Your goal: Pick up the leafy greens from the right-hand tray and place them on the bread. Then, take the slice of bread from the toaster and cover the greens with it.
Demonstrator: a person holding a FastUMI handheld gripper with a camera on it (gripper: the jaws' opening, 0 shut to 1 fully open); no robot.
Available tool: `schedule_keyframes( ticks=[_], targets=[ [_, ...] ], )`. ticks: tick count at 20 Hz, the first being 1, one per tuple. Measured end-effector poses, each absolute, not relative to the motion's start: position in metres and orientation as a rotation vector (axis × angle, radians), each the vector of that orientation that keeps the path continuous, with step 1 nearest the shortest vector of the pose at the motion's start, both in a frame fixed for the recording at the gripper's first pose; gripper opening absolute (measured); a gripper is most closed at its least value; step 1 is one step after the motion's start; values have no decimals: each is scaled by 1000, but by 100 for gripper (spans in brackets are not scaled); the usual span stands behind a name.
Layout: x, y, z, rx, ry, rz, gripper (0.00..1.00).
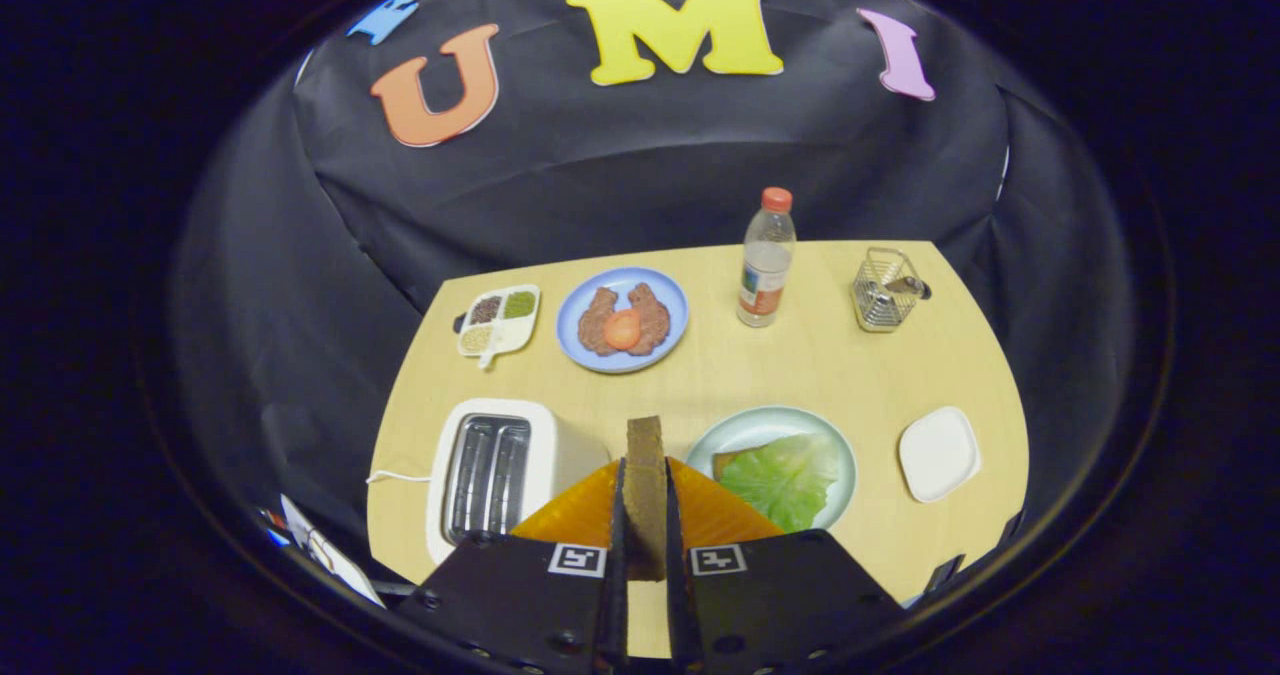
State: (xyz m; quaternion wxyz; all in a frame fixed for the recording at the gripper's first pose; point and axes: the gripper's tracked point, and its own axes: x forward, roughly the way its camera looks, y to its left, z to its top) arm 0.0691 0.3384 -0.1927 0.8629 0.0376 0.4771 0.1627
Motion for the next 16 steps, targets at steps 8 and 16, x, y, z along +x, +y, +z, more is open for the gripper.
schedule_keyframes(
  ticks=[8, 16],
  targets=[
    [98, 321, -260, 92, 1073, 387, 16],
    [109, 294, -307, 143, 1121, 434, 16]
  ],
)
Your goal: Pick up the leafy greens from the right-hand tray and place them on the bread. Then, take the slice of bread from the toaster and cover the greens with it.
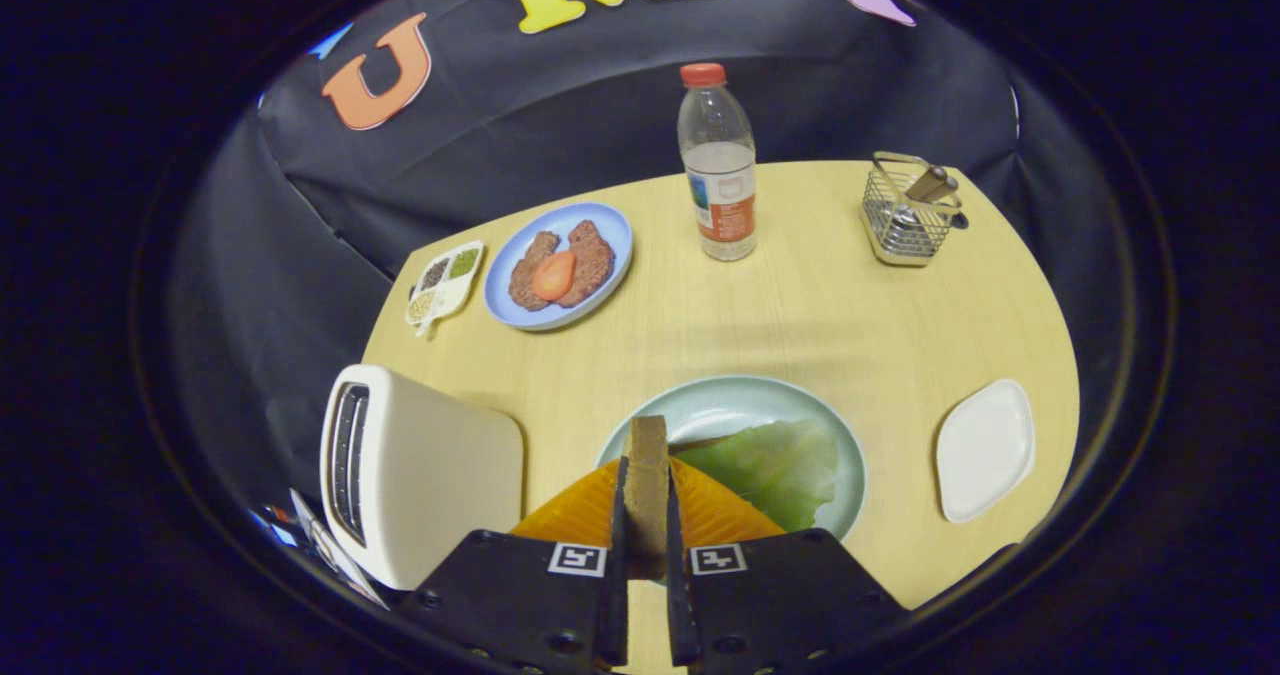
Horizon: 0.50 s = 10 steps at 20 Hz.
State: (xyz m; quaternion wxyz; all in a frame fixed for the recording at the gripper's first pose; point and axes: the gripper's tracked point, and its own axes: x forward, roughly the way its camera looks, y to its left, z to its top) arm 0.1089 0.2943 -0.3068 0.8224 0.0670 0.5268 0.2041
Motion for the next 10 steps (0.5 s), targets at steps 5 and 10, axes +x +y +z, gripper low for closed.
schedule_keyframes(
  ticks=[5, 10],
  targets=[
    [117, 275, -324, 140, 1114, 460, 23],
    [118, 258, -343, 119, 1133, 453, 31]
  ],
)
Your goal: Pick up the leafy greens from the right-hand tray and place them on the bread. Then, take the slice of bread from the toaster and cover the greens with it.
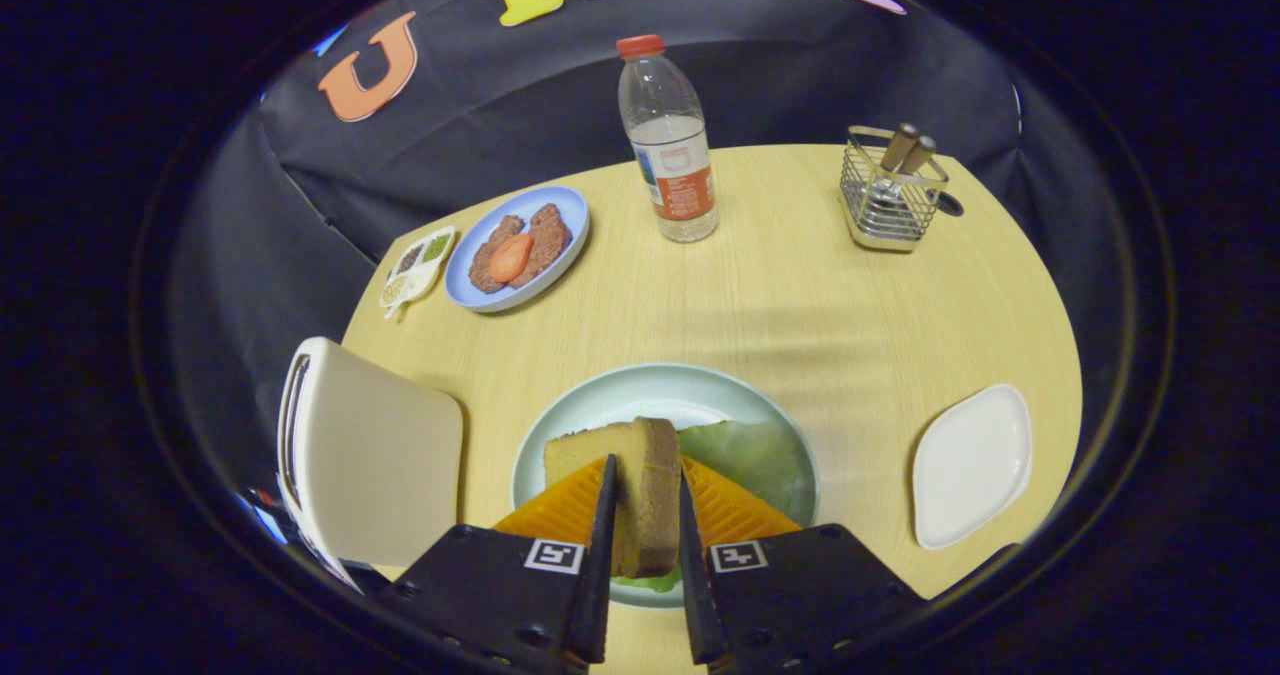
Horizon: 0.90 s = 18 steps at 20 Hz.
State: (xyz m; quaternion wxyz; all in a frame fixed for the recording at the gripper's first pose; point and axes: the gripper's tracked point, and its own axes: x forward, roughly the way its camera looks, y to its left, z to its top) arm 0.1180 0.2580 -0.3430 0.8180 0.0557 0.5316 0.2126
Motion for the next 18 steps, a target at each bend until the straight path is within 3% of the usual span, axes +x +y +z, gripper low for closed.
schedule_keyframes(
  ticks=[2, 4, 8, 13, 18],
  targets=[
    [121, 253, -347, 109, 1129, 450, 41],
    [121, 247, -350, 97, 1132, 437, 41],
    [121, 239, -354, 57, 1121, 412, 57],
    [118, 228, -351, 31, 1106, 370, 62],
    [113, 224, -326, 5, 1035, 408, 81]
  ],
)
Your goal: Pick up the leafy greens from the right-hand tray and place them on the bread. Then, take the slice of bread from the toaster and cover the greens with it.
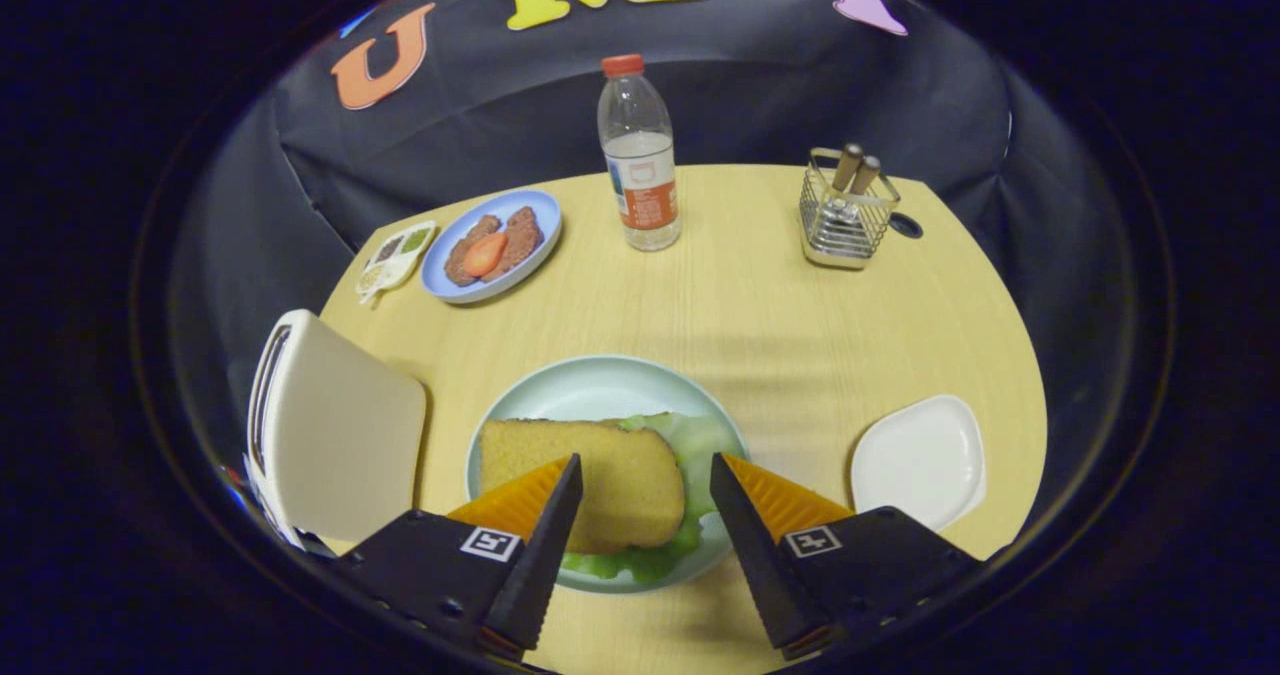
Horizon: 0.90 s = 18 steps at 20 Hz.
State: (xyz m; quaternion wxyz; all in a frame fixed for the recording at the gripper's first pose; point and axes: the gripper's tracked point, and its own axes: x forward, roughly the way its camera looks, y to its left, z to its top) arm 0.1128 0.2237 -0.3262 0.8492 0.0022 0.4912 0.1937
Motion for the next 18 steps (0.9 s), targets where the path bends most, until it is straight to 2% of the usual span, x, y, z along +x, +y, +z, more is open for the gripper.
schedule_keyframes(
  ticks=[5, 12, 18],
  targets=[
    [110, 221, -270, -16, 892, 485, 95],
    [84, 193, -171, -33, 605, 508, 97],
    [35, 156, -70, -28, 304, 409, 96]
  ],
)
